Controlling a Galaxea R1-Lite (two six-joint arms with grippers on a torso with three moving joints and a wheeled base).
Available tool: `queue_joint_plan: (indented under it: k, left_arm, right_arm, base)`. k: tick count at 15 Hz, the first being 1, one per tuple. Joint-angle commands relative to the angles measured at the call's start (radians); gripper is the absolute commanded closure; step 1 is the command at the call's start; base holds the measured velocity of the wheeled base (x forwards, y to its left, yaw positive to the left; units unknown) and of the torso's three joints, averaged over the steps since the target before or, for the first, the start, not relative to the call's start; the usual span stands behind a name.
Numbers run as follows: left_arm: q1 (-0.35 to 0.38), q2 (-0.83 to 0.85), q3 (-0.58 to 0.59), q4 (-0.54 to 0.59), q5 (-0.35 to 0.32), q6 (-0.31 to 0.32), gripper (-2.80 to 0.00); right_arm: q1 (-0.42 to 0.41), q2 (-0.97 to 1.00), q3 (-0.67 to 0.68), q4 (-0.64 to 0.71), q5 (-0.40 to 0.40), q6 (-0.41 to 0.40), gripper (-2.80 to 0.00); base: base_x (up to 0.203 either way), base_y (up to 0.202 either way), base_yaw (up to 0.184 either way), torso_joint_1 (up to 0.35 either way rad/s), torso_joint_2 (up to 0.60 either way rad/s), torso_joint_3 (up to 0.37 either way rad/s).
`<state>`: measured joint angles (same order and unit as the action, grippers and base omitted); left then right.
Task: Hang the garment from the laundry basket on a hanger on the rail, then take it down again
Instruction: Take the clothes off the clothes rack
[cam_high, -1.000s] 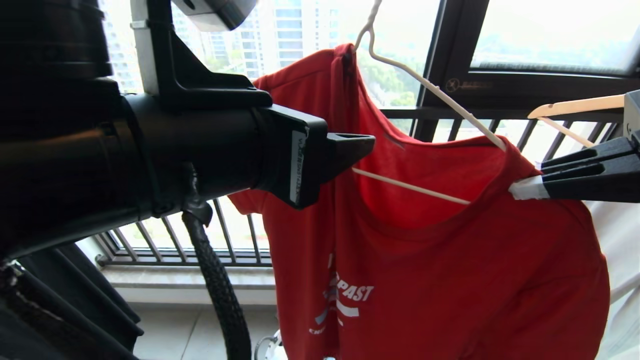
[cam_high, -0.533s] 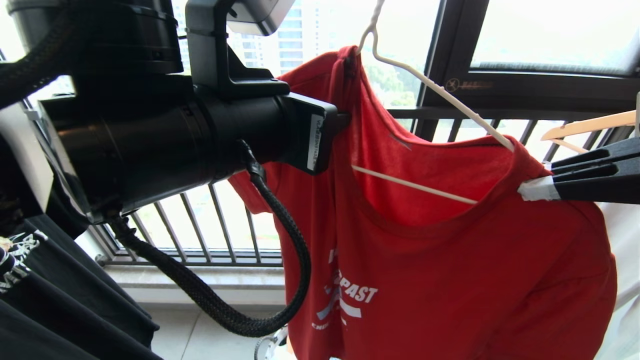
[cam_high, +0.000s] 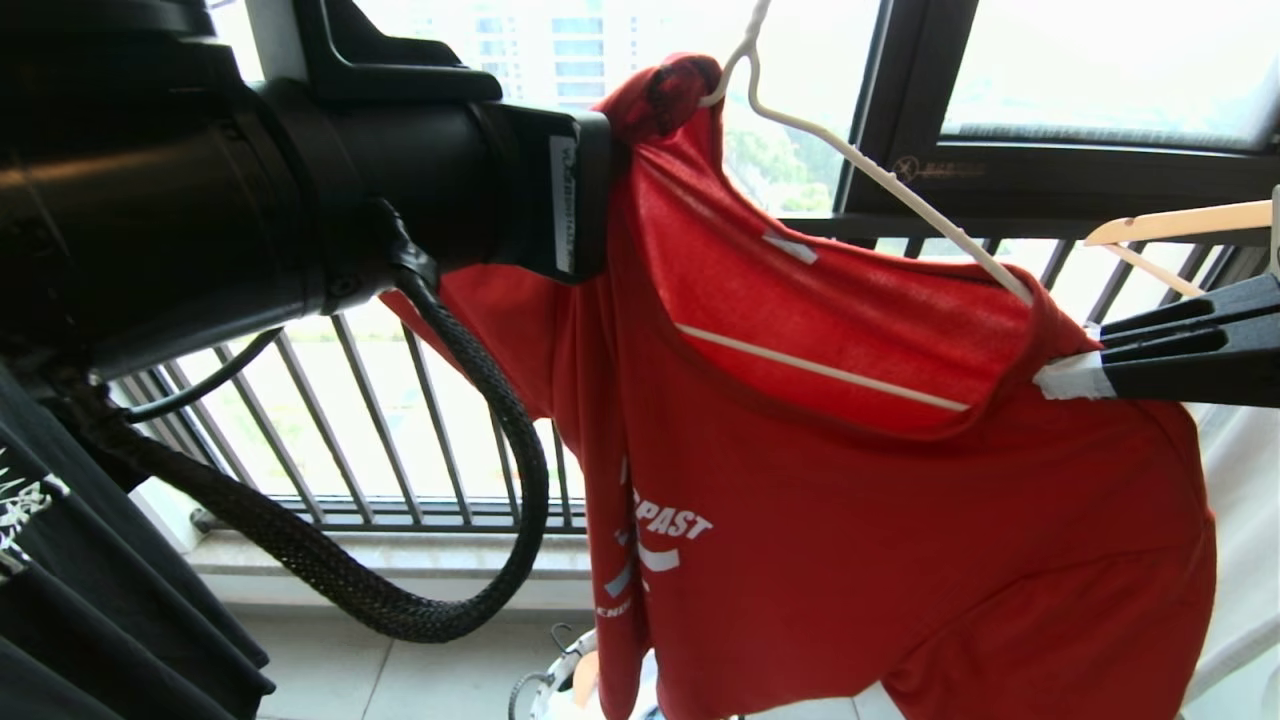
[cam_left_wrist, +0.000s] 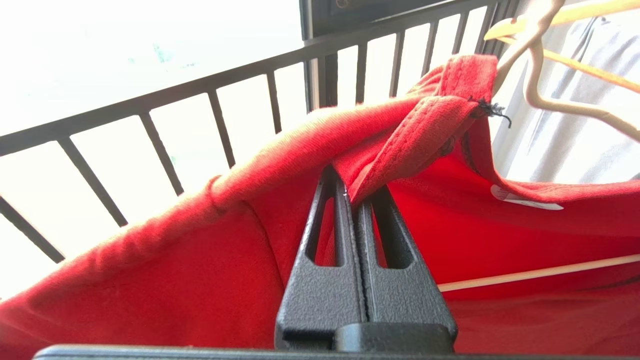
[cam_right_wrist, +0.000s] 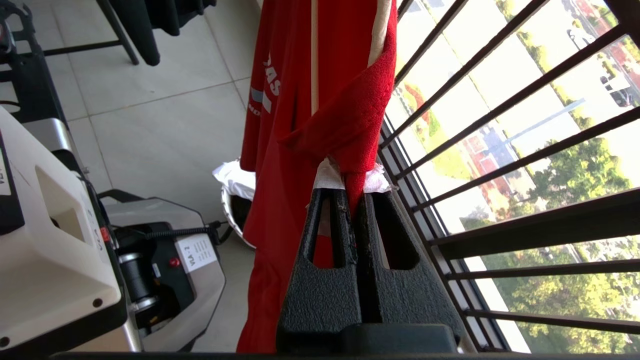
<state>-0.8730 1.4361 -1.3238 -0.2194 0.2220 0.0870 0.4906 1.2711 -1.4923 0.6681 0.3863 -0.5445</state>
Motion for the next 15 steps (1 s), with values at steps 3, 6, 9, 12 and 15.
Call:
queue_joint_plan:
  k: [3,6,9,12,15]
  left_arm:
    - [0.001,-0.082,0.013,-0.003,0.123,-0.041,0.00]
    - [0.010,-0.077,0.054,-0.004,0.129,-0.082,0.00]
    - [0.034,-0.065,0.075,-0.003,0.129,-0.122,0.00]
    - [0.080,-0.053,0.105,-0.005,0.129,-0.168,0.00]
    - [0.109,-0.049,0.124,-0.005,0.129,-0.204,0.00]
  right_arm:
    - [0.000,0.004,0.017,0.004,-0.003,-0.005,0.00]
    - [0.000,-0.001,0.029,0.004,-0.011,-0.005,0.00]
    - [0.000,-0.006,0.029,0.004,-0.017,-0.005,0.00]
    - [0.001,-0.005,0.030,0.004,-0.018,-0.005,0.00]
    - [0.000,-0.004,0.030,0.004,-0.018,-0.005,0.00]
  base:
    - [0.000,0.000,0.000,0.000,0.00,0.000]
    - [0.000,0.000,0.000,0.000,0.00,0.000]
    - [0.000,0.000,0.000,0.000,0.00,0.000]
    - [0.000,0.000,0.000,0.000,0.00,0.000]
    - [0.000,0.000,0.000,0.000,0.00,0.000]
